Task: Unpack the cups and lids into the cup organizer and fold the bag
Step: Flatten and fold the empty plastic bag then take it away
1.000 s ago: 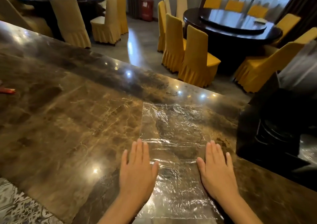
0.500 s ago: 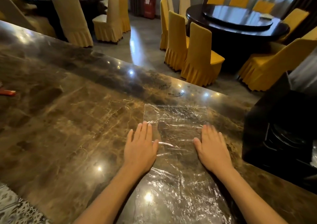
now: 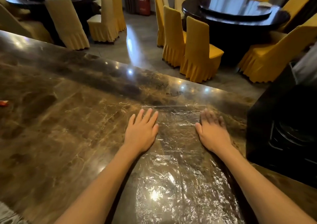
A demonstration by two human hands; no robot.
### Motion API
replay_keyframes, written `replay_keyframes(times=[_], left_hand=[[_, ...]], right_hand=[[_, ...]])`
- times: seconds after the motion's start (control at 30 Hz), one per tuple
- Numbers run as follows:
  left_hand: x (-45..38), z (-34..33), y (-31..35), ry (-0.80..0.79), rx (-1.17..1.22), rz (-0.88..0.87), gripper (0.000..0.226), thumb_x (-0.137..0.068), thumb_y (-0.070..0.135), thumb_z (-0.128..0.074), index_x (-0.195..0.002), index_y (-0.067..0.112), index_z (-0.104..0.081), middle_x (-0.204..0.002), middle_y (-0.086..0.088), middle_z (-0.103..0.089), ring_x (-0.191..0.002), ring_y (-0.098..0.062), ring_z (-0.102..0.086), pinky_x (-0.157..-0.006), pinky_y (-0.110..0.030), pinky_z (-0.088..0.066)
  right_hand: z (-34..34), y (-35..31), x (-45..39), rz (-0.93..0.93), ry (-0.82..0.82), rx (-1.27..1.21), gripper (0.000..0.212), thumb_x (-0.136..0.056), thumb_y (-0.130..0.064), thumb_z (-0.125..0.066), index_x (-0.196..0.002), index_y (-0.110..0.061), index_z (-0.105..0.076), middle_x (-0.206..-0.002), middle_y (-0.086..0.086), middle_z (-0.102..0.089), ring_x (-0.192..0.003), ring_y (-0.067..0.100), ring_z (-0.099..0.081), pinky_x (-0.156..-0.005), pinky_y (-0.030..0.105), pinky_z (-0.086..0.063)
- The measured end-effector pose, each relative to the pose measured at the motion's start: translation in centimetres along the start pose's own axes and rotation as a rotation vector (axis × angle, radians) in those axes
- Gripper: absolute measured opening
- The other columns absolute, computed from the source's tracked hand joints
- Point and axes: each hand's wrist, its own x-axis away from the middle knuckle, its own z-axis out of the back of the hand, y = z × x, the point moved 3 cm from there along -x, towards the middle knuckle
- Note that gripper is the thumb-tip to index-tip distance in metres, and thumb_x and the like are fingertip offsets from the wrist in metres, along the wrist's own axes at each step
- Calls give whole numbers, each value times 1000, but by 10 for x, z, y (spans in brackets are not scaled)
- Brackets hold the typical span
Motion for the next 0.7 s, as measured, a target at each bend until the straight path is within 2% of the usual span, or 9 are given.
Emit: replay_keyframes(times=[0.1, 0.17, 0.27, 0.4, 0.5, 0.57, 0.6, 0.63, 0.7], left_hand=[[-10, 10, 17, 81, 21, 32, 54, -105, 39, -24, -153, 18, -34, -163, -11, -32, -152, -32, -23, -120, -53, -25], [-22, 11, 42, 100, 26, -55, 53, -105, 38, -28, -153, 17, -34, -162, -10, -34, -151, -31, -25, -120, -50, -26], [-35, 4, 55, 38, -6, -105, 55, -106, 44, -21, -157, 24, -27, -166, -4, -29, -152, -29, -22, -120, -48, -23], [-38, 8, 21, 12, 41, -11, 57, -106, 45, -13, -159, 26, -20, -168, -1, -23, -154, -28, -18, -122, -49, -20], [-37, 19, -1, 23, 140, 75, 55, -108, 36, -20, -158, 13, -24, -167, -13, -20, -153, -34, -15, -122, -49, -23], [-30, 32, -12, 118, 420, 226, 48, -108, 26, -33, -150, 5, -37, -160, -22, -32, -148, -34, -28, -120, -49, -30], [-25, 37, -18, 163, 573, 318, 43, -106, 22, -38, -144, 4, -44, -154, -20, -41, -142, -33, -37, -117, -48, -35], [-19, 41, -25, 186, 703, 416, 40, -104, 18, -43, -141, 5, -48, -148, -16, -48, -135, -30, -45, -113, -47, -40], [-9, 45, -35, 164, 949, 618, 38, -100, 15, -48, -137, 8, -52, -134, -12, -58, -118, -28, -58, -103, -45, -50]], right_hand=[[4, -14, -13, -48, 52, -40, 67, -103, -48, -14, -159, -13, -4, -170, 8, 1, -155, 25, 4, -124, 48, -1], [9, -39, -19, 77, 69, -96, 64, -103, -47, -18, -159, -19, -8, -170, 5, -5, -155, 24, -4, -122, 49, -11], [8, -54, -26, 209, 51, -65, 62, -102, -50, -15, -159, -24, -15, -169, 0, -11, -155, 19, -6, -122, 45, -6], [14, -17, -35, 38, 41, -91, 60, -105, -44, -18, -159, -17, -13, -169, 2, -8, -155, 22, -7, -124, 45, -8], [29, 1, -36, -105, 63, -233, 51, -106, -29, -31, -152, -8, -29, -164, 11, -24, -150, 29, -23, -123, 45, -20], [41, 8, -30, -199, 145, -497, 41, -105, -19, -36, -143, -7, -44, -148, 11, -47, -120, 22, -53, -102, 36, -43], [45, 13, -27, -272, 199, -625, 37, -104, -18, -39, -138, -9, -50, -130, 8, -56, -94, 11, -57, -81, 26, -47], [50, 19, -24, -344, 238, -726, 33, -103, -17, -42, -133, -11, -56, -115, 3, -59, -77, 3, -51, -66, 19, -41], [55, 29, -21, -422, 217, -792, 21, -101, -14, -50, -114, -13, -66, -101, 0, -65, -70, 6, -55, -58, 23, -42]])
